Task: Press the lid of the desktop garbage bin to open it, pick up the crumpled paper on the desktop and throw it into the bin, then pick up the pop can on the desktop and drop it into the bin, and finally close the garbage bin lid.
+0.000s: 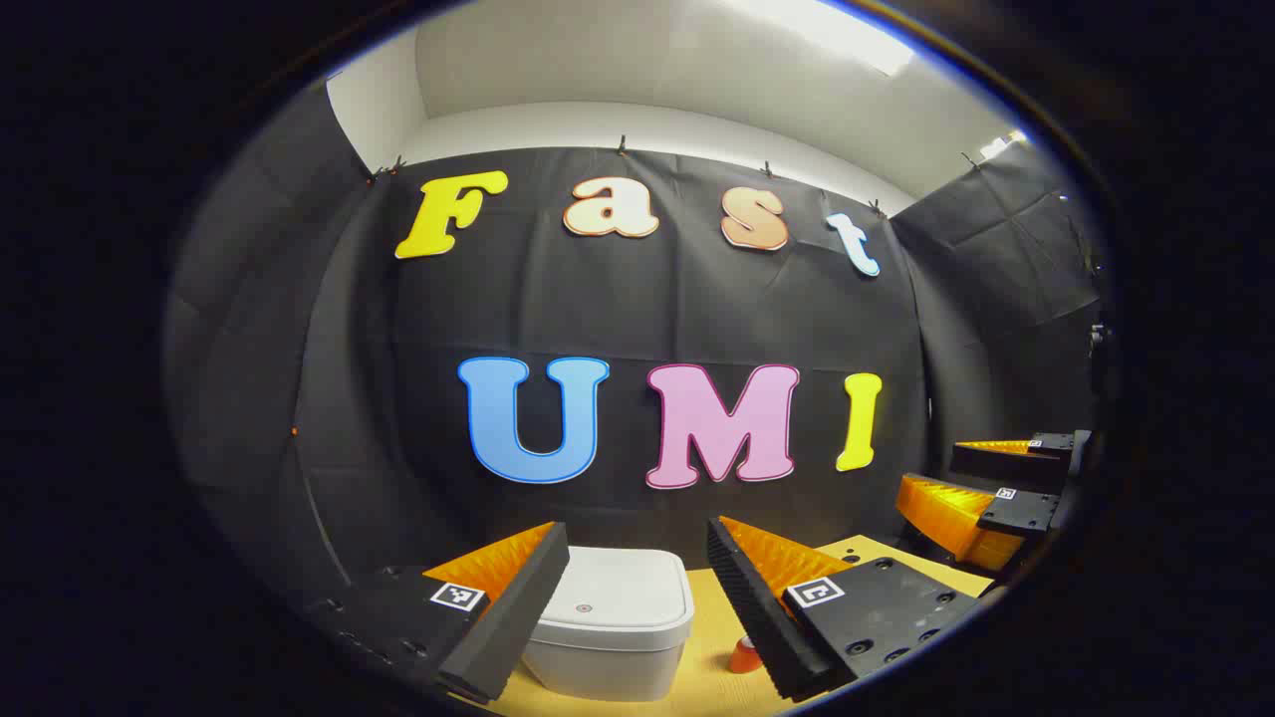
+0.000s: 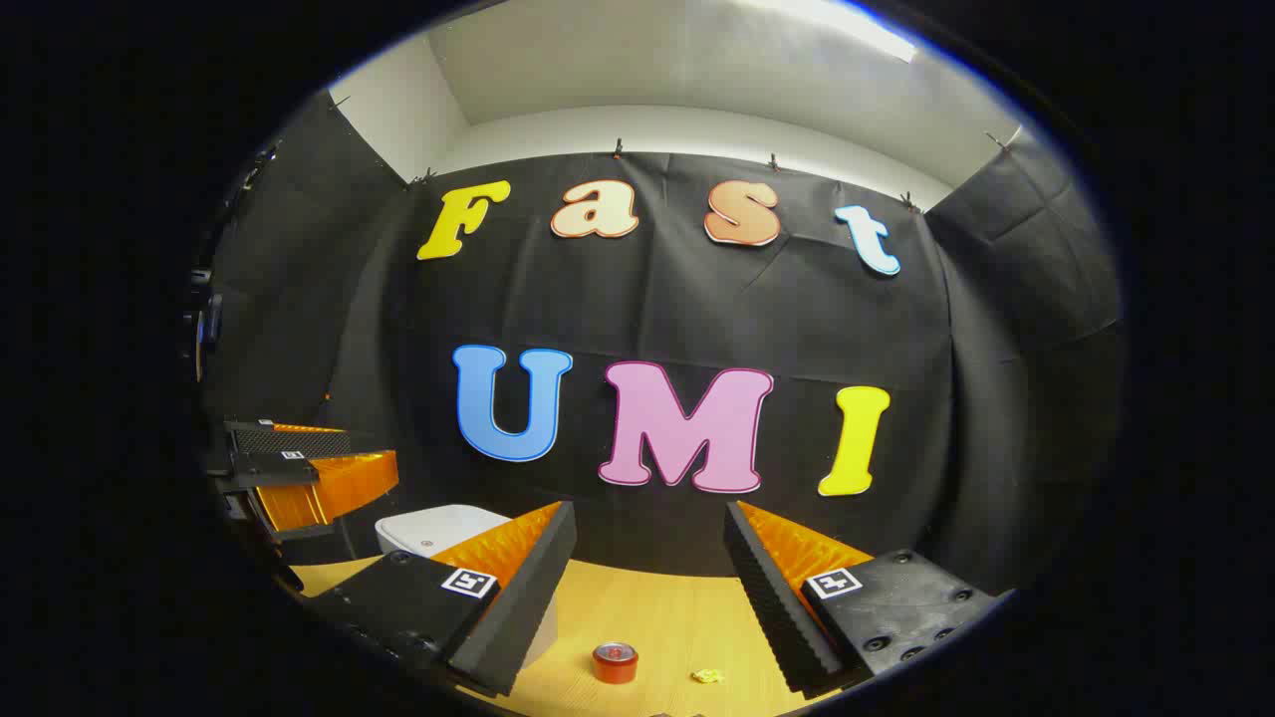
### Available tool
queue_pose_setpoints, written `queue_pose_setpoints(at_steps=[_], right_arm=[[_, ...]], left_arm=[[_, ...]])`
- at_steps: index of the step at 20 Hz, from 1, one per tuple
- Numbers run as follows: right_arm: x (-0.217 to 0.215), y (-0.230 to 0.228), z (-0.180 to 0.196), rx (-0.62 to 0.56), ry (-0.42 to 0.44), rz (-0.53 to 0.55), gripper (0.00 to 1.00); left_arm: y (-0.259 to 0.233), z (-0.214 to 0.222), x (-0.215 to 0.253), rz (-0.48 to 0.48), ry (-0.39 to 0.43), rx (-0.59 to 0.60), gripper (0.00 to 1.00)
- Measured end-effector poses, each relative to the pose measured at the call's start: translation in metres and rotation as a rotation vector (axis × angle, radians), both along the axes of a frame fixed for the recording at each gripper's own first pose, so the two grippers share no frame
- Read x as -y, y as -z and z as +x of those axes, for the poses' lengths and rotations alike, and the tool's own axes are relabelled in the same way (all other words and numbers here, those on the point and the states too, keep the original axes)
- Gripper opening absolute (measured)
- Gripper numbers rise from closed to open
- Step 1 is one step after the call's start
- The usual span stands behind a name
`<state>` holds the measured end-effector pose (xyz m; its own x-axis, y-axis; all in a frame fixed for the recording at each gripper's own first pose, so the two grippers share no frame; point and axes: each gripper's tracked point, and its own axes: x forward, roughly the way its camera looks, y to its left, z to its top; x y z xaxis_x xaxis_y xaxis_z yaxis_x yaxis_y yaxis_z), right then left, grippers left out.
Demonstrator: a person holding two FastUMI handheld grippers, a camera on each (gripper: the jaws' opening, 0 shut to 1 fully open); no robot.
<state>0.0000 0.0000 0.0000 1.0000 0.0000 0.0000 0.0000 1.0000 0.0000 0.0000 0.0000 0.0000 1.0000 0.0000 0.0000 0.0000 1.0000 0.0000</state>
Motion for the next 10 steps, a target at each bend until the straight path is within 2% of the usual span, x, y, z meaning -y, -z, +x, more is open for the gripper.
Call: queue_pose_setpoints(at_steps=[5, 10], right_arm=[[-0.0039, -0.0040, 0.0023, 0.017, -0.021, -0.001, 0.96], [-0.0060, -0.0050, 0.0018, 0.019, -0.038, -0.009, 0.96]], left_arm=[[-0.0032, -0.0087, -0.0083, 0.023, -0.031, 0.006, 0.94], [-0.0095, -0.0118, -0.0043, 0.018, -0.028, 0.019, 0.94]])
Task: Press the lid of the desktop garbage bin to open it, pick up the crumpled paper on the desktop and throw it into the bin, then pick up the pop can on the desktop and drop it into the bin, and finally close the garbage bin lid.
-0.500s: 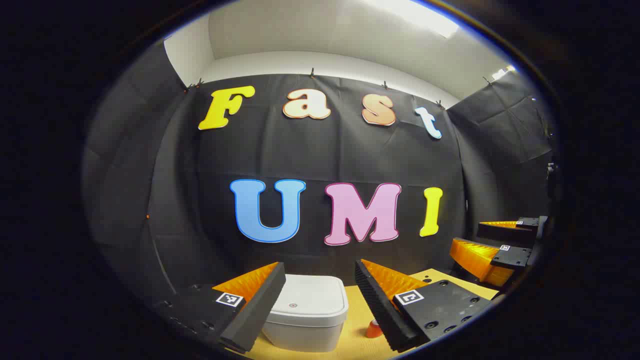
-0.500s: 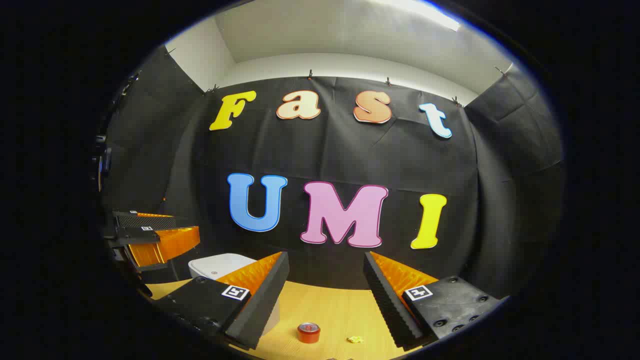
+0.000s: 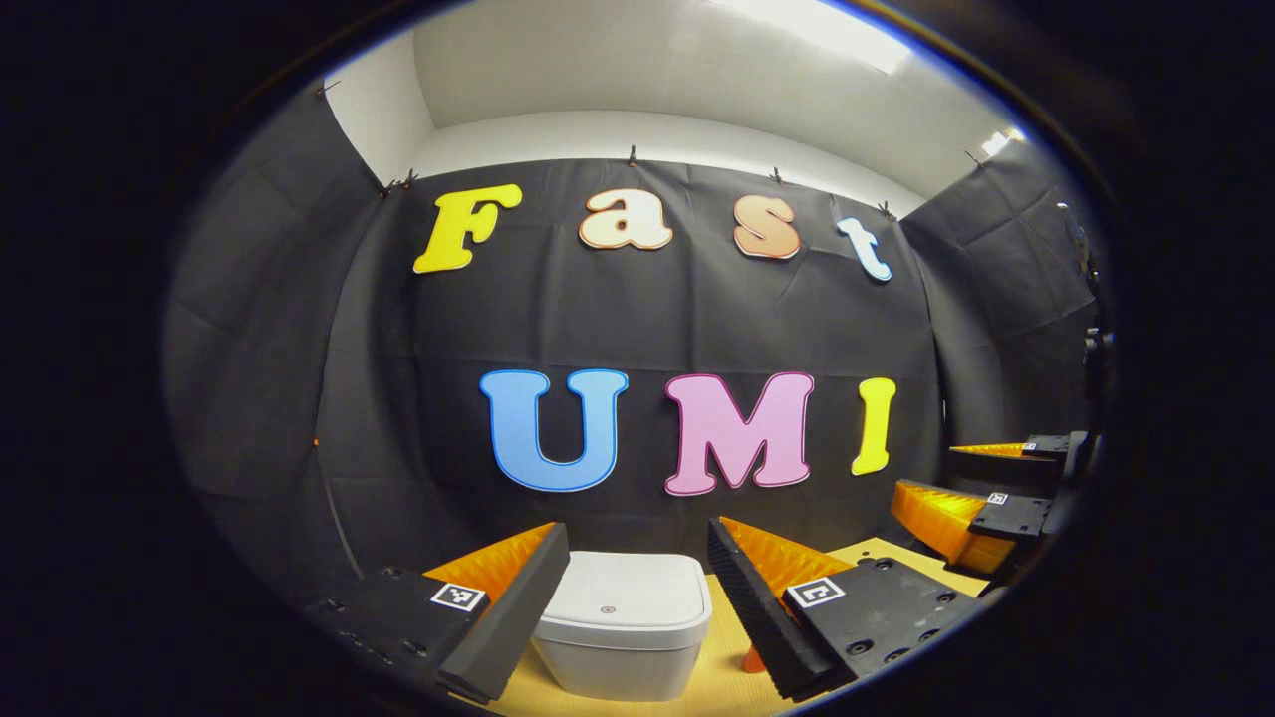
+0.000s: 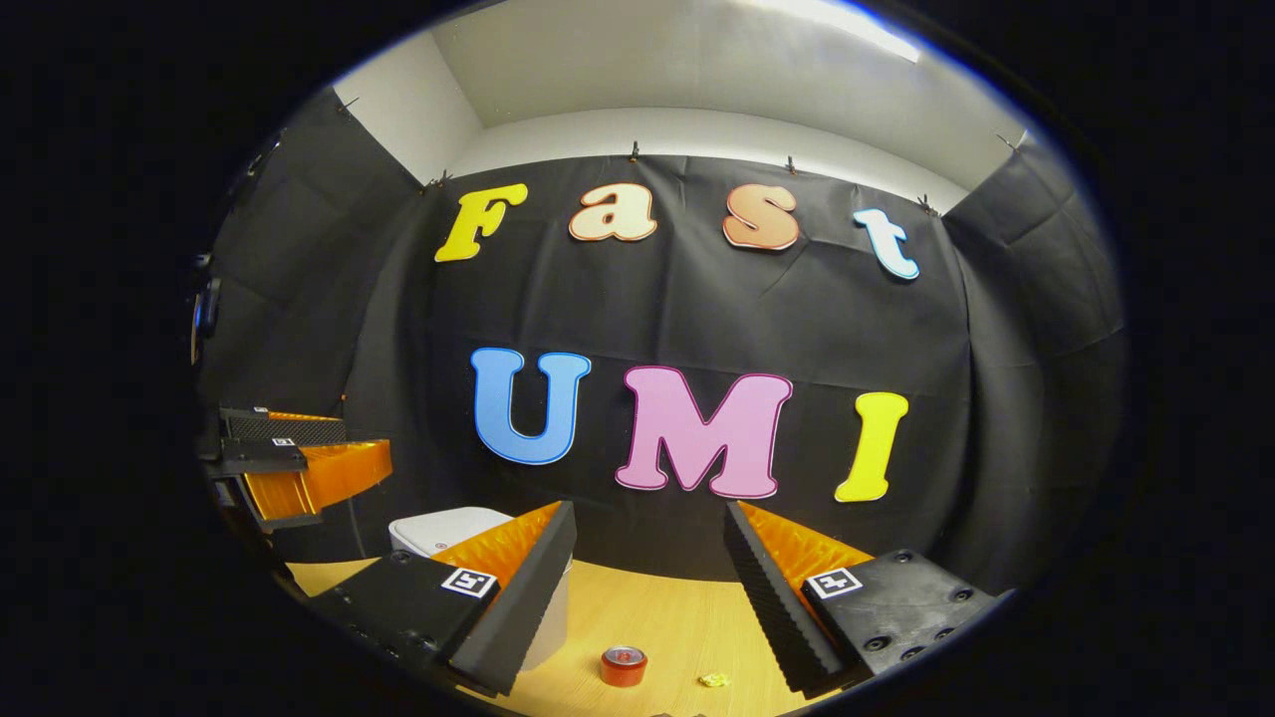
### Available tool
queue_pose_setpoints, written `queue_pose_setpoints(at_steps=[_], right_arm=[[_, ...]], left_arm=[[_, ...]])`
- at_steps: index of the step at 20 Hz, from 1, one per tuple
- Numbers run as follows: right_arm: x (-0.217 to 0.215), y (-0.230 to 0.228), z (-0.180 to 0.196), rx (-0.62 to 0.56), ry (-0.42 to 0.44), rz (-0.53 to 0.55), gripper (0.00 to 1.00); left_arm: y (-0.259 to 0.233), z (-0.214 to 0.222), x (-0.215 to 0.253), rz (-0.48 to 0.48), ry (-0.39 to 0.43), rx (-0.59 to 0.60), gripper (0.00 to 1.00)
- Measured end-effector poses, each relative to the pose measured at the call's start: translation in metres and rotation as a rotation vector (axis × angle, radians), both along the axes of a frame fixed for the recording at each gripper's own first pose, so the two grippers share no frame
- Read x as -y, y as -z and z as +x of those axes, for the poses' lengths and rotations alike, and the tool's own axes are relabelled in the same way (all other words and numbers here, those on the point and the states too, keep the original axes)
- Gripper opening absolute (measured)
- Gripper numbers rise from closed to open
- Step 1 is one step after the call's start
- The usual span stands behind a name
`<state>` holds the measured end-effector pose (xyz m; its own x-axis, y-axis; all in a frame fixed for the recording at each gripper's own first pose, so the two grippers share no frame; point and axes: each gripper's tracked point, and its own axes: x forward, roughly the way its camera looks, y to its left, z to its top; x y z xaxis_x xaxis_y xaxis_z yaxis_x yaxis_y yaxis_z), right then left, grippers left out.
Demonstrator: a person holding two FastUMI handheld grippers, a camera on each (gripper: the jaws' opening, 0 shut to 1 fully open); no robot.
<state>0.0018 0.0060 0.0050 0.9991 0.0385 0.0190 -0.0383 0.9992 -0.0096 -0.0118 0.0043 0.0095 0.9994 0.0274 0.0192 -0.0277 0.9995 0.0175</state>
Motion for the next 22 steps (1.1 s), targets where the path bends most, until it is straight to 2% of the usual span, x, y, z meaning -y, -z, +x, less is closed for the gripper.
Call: queue_pose_setpoints(at_steps=[6, 11, 16, 20, 22], right_arm=[[0.010, -0.007, 0.002, 0.040, 0.074, 0.025, 0.96], [0.019, -0.006, -0.001, 0.042, 0.083, -0.017, 0.96], [0.026, 0.000, -0.005, 0.019, 0.116, -0.012, 0.96], [0.031, 0.003, -0.004, 0.008, 0.129, -0.021, 0.96], [0.033, 0.005, -0.003, -0.002, 0.130, -0.029, 0.96]], left_arm=[[-0.002, 0.003, 0.002, -0.049, 0.000, 0.027, 0.94], [0.012, 0.016, -0.003, -0.065, 0.004, -0.003, 0.94], [0.019, 0.030, -0.002, -0.064, 0.029, -0.019, 0.94], [0.031, 0.047, -0.006, -0.068, 0.048, -0.059, 0.87], [0.037, 0.057, -0.011, -0.073, 0.052, -0.072, 0.77]])
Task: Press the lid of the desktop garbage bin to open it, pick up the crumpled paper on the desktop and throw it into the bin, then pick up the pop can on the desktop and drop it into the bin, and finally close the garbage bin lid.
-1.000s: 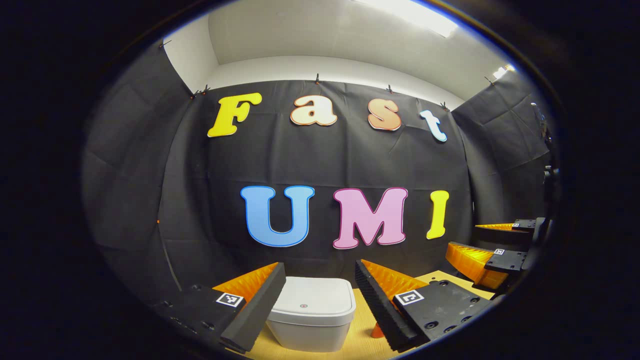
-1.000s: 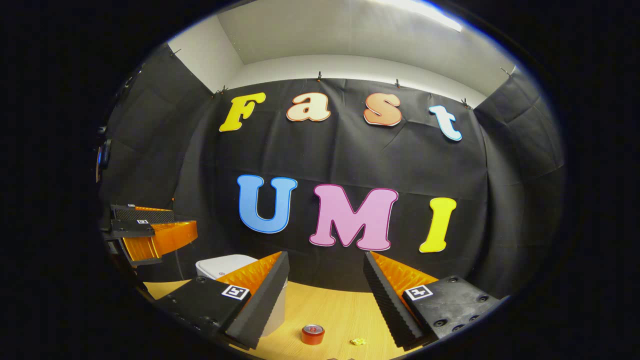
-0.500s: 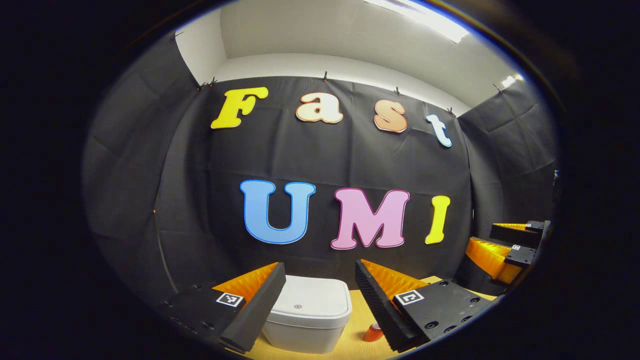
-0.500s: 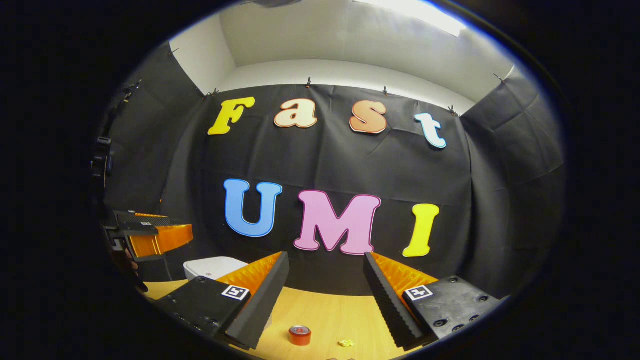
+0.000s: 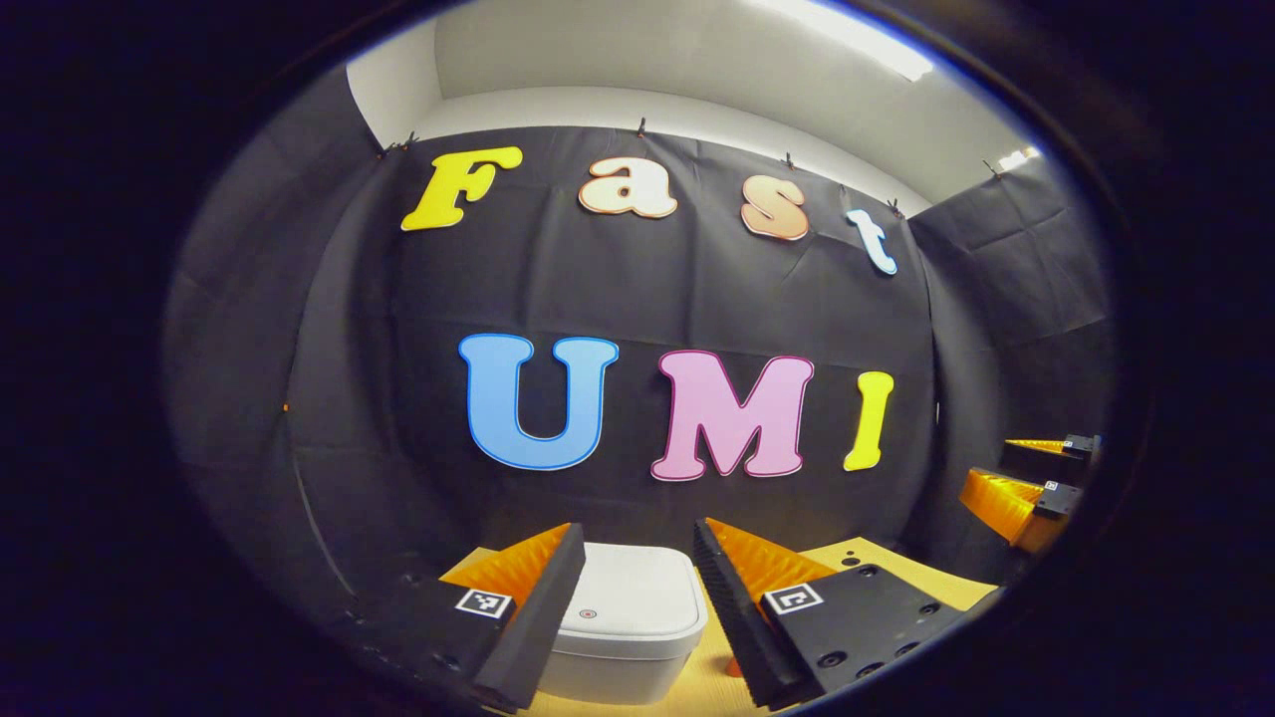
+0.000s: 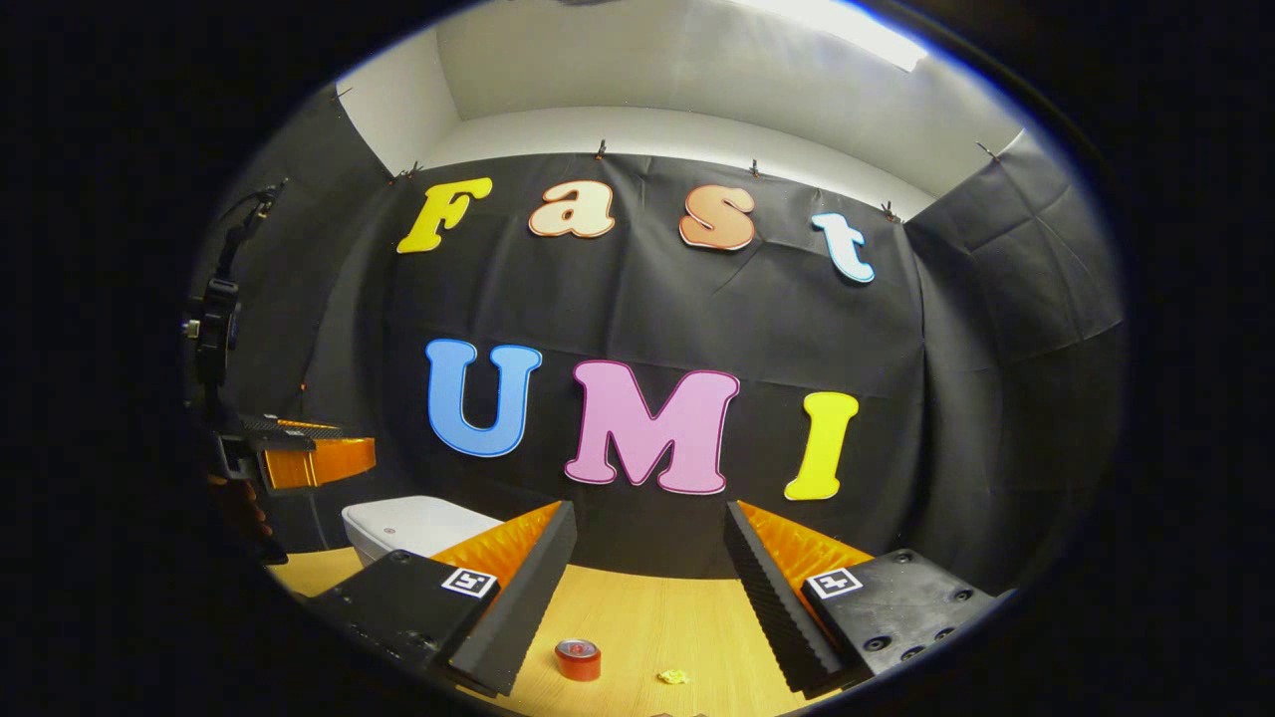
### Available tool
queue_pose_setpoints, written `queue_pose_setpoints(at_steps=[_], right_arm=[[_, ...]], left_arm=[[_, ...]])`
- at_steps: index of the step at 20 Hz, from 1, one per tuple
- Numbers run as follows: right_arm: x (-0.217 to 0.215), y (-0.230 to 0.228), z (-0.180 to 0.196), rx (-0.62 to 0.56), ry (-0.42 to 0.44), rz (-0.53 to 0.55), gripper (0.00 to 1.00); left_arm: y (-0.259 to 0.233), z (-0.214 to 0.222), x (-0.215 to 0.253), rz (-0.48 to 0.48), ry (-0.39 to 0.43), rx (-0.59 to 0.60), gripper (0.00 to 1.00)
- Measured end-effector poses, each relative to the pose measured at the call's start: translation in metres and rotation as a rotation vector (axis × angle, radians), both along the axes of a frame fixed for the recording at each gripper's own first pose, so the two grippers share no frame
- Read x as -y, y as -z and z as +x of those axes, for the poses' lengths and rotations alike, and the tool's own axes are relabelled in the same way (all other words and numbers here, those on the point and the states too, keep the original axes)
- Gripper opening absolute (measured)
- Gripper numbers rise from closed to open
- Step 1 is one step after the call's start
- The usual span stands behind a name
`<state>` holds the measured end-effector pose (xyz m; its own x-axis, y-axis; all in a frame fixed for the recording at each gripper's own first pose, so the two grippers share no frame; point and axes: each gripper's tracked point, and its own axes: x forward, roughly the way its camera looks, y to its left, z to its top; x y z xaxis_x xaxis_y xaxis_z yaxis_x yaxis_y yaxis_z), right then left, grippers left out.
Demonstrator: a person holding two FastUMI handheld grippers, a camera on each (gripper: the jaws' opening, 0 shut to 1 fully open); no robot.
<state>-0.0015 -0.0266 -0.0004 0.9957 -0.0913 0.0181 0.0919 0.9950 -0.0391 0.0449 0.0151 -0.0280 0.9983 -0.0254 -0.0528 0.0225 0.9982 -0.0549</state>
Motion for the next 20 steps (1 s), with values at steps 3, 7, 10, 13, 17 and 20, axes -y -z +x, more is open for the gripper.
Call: queue_pose_setpoints(at_steps=[3, 7, 10, 13, 17, 20], right_arm=[[0.002, 0.004, 0.002, -0.012, 0.005, -0.001, 0.96], [0.002, 0.017, 0.001, -0.062, 0.006, 0.022, 0.96], [0.007, 0.023, 0.002, -0.080, 0.015, 0.013, 0.96], [0.004, 0.028, 0.004, -0.093, 0.006, 0.033, 0.96], [0.004, 0.036, 0.004, -0.125, -0.005, 0.033, 0.96], [0.007, 0.038, 0.006, -0.131, -0.006, 0.024, 0.96]], left_arm=[[0.016, 0.016, -0.007, -0.003, 0.009, -0.040, 0.63], [0.042, 0.033, -0.012, -0.002, 0.027, -0.104, 0.44], [0.064, 0.041, -0.016, 0.009, 0.014, -0.156, 0.29], [0.089, 0.048, -0.023, 0.037, -0.002, -0.218, 0.09], [0.122, 0.054, -0.018, 0.015, 0.024, -0.301, 0.06], [0.138, 0.051, -0.015, 0.016, 0.045, -0.332, 0.06]])
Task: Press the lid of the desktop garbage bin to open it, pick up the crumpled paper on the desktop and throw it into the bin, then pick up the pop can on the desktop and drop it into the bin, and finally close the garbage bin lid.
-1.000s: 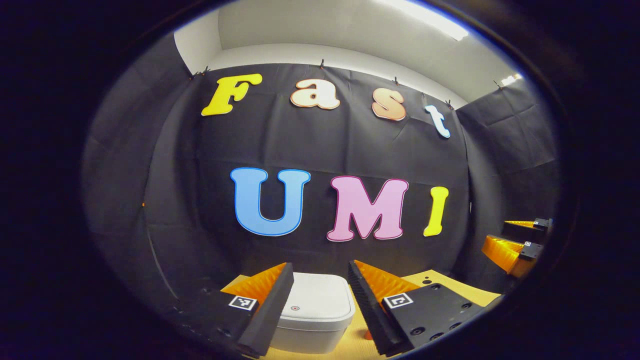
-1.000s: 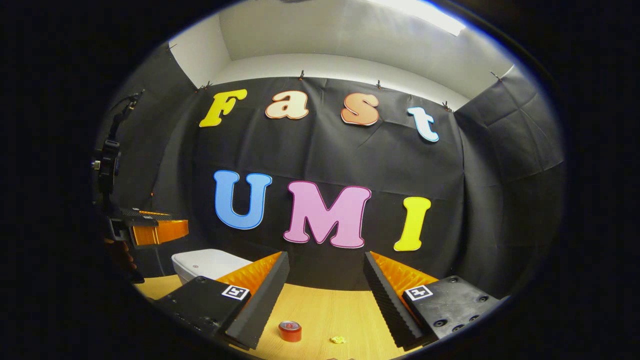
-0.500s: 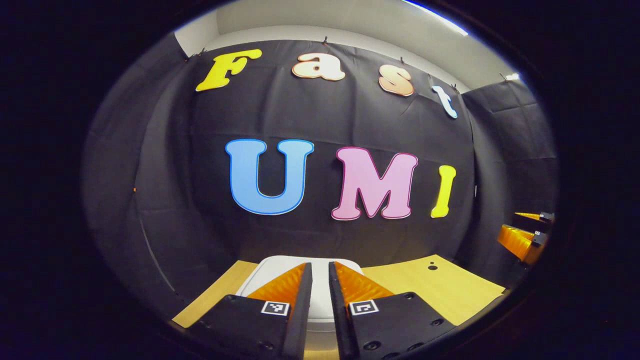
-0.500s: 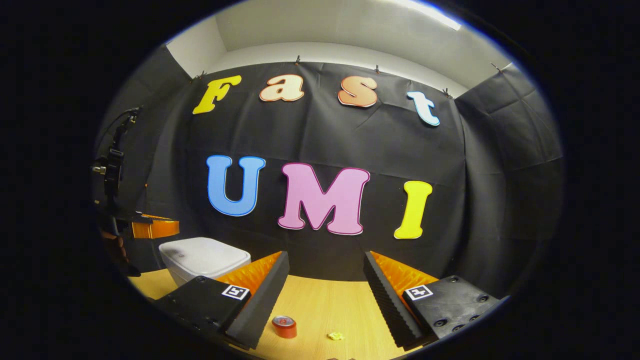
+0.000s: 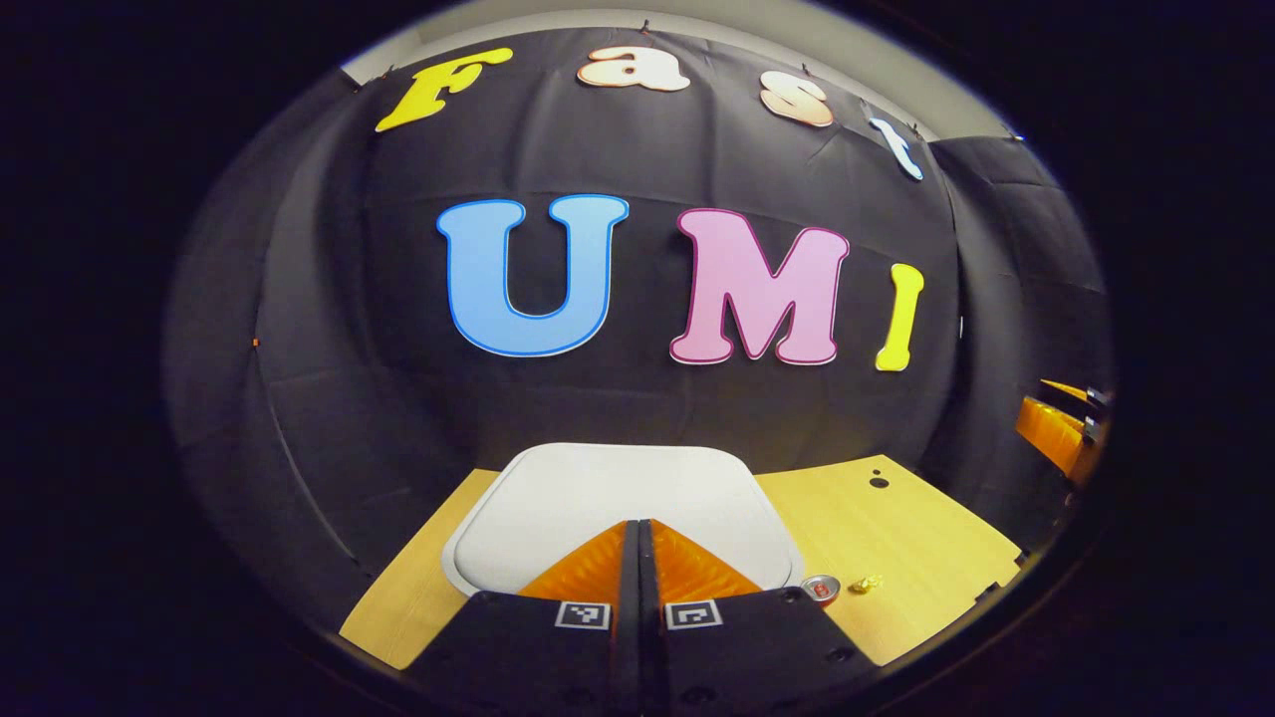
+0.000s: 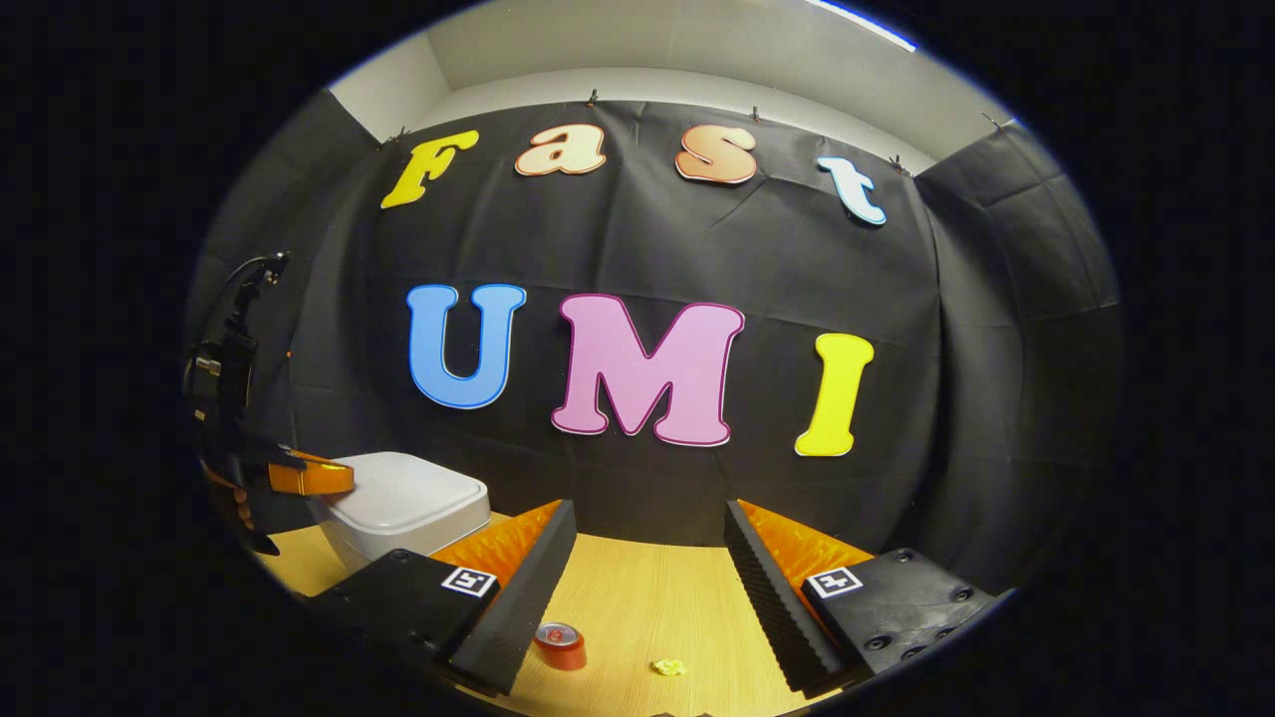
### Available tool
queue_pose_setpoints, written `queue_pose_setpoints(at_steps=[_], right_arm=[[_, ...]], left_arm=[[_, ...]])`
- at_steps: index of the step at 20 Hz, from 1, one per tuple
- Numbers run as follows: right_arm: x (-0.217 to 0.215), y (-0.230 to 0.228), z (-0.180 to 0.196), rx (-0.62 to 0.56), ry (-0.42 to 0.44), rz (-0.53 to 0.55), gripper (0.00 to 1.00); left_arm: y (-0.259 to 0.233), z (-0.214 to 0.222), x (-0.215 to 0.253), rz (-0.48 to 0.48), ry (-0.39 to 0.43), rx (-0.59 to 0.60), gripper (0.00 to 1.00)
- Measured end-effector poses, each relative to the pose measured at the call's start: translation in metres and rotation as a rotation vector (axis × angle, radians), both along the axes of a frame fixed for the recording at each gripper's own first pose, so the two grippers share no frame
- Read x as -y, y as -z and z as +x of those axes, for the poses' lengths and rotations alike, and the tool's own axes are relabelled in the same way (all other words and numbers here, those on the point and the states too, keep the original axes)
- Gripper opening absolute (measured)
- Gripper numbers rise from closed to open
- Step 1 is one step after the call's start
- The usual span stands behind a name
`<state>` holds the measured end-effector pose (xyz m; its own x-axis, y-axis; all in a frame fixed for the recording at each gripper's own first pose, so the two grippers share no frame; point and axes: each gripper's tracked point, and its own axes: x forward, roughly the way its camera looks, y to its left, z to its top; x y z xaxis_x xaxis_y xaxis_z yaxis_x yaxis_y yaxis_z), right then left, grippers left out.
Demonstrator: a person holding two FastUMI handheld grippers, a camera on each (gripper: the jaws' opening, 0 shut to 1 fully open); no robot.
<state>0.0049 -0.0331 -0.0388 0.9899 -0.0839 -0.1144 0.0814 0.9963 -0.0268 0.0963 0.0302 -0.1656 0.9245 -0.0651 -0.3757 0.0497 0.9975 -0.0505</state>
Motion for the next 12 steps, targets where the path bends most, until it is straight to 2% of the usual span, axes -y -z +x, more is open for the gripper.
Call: queue_pose_setpoints(at_steps=[5, 7, 10, 12], right_arm=[[0.001, 0.002, 0.000, -0.009, 0.001, -0.010, 0.96], [0.002, 0.004, -0.002, -0.020, -0.003, -0.015, 0.96], [0.002, 0.006, -0.007, -0.026, 0.008, 0.008, 0.96], [-0.002, 0.010, -0.005, -0.043, 0.005, 0.010, 0.96]], left_arm=[[0.005, -0.002, 0.003, 0.082, 0.056, 0.076, 0.07], [0.006, -0.003, 0.001, 0.052, 0.041, 0.081, 0.06], [0.008, -0.002, 0.000, -0.052, 0.044, 0.065, 0.07], [0.002, 0.002, 0.002, -0.044, 0.055, 0.066, 0.07]])
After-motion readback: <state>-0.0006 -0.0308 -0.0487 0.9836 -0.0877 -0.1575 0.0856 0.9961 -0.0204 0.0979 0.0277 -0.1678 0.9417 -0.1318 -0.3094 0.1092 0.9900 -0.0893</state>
